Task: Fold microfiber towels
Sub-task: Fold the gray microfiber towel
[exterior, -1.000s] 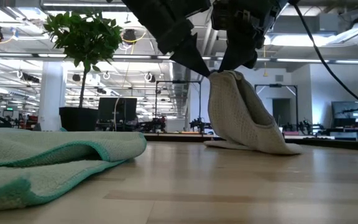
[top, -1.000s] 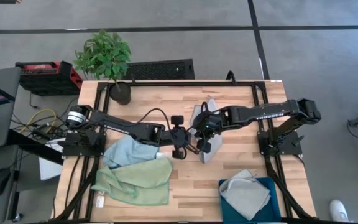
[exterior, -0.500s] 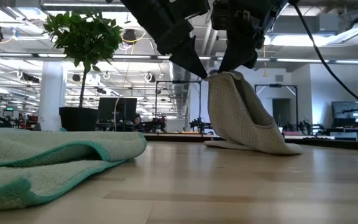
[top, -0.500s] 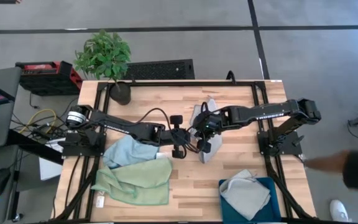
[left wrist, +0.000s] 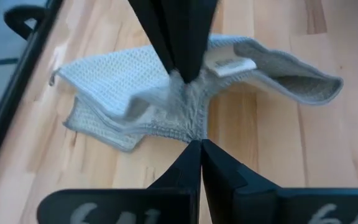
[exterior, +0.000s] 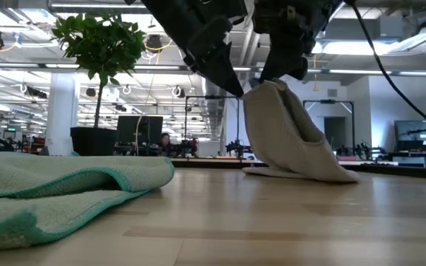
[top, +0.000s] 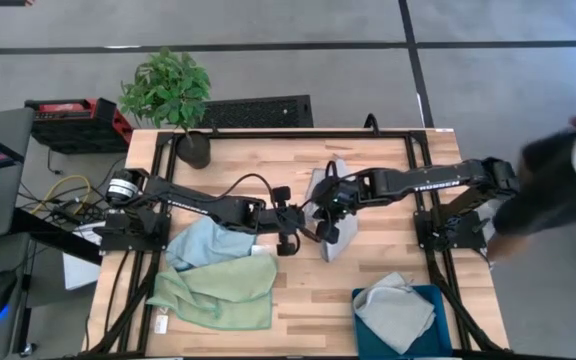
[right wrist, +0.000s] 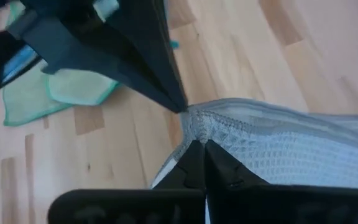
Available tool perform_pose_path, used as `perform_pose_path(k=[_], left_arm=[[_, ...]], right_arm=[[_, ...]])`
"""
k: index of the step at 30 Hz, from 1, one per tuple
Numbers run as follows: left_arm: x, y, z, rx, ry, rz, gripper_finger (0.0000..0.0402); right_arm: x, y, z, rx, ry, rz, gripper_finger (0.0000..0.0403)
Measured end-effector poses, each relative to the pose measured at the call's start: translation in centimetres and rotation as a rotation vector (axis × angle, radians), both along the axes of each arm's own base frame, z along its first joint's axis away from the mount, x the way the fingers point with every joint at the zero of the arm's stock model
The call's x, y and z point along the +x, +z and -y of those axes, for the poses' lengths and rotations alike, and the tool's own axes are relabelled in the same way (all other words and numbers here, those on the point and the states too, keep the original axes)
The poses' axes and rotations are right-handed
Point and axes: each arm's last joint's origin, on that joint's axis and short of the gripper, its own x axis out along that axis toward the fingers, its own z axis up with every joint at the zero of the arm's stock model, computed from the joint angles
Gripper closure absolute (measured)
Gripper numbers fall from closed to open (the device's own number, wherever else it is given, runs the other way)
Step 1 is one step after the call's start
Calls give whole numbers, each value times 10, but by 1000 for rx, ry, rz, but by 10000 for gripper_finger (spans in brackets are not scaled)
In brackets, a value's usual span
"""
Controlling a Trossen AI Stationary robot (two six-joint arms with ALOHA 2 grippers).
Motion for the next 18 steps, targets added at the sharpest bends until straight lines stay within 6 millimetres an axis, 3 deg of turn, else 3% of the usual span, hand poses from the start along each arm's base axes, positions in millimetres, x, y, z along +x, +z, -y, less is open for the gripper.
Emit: perform_pose_path(k=[11, 18], left_arm=[[-7, -5, 1, -86, 51, -62, 401], [-23, 27, 0, -173, 117, 24, 402]], right_arm=[[-1, 3, 1, 0, -33, 11, 398], [-23, 30, 7, -30, -73, 82, 399]])
